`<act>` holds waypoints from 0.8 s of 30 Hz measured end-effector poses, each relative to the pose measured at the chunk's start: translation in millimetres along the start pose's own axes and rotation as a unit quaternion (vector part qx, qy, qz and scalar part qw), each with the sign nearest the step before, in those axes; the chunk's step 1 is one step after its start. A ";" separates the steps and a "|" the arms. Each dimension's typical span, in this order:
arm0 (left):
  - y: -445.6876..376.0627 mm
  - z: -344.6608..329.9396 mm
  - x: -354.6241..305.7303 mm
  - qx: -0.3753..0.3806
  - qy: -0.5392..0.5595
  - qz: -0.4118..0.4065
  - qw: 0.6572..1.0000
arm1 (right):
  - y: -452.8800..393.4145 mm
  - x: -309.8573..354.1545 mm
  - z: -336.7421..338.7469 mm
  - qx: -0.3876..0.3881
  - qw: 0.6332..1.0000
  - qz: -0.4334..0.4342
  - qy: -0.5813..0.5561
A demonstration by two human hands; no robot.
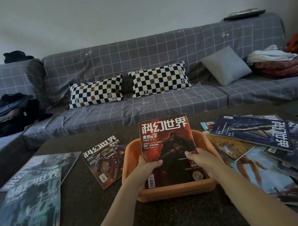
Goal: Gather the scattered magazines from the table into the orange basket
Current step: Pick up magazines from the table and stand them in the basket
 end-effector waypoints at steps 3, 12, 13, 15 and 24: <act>7.1 -0.8 -2.8 -0.007 -0.022 0.014 1.000 | 5.1 2.0 -0.2 0.010 1.000 0.009 -0.001; 34.2 24.4 -23.4 -0.183 -0.091 -0.135 0.970 | 28.4 27.3 -15.8 -0.187 0.950 0.236 0.086; 39.4 31.3 -26.4 -0.205 -0.089 -0.147 0.963 | 28.5 34.5 -20.7 -0.174 0.948 0.255 0.078; 46.2 47.1 -30.3 -0.239 -0.080 -0.160 0.954 | 26.3 52.0 -33.7 -0.120 0.953 0.274 0.057; 19.2 129.4 -3.4 -0.297 -0.003 -0.108 0.949 | -20.3 121.0 -124.1 0.036 0.920 0.359 0.153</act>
Point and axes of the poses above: each hand's wrist, its own y-axis away from the middle knuckle, its own z-axis out of the back of the hand, x = y × z, the point moved 3 cm from there along -y, towards the middle knuckle, and after that the axes turned 3 degrees about z, right-handed, at the moved point
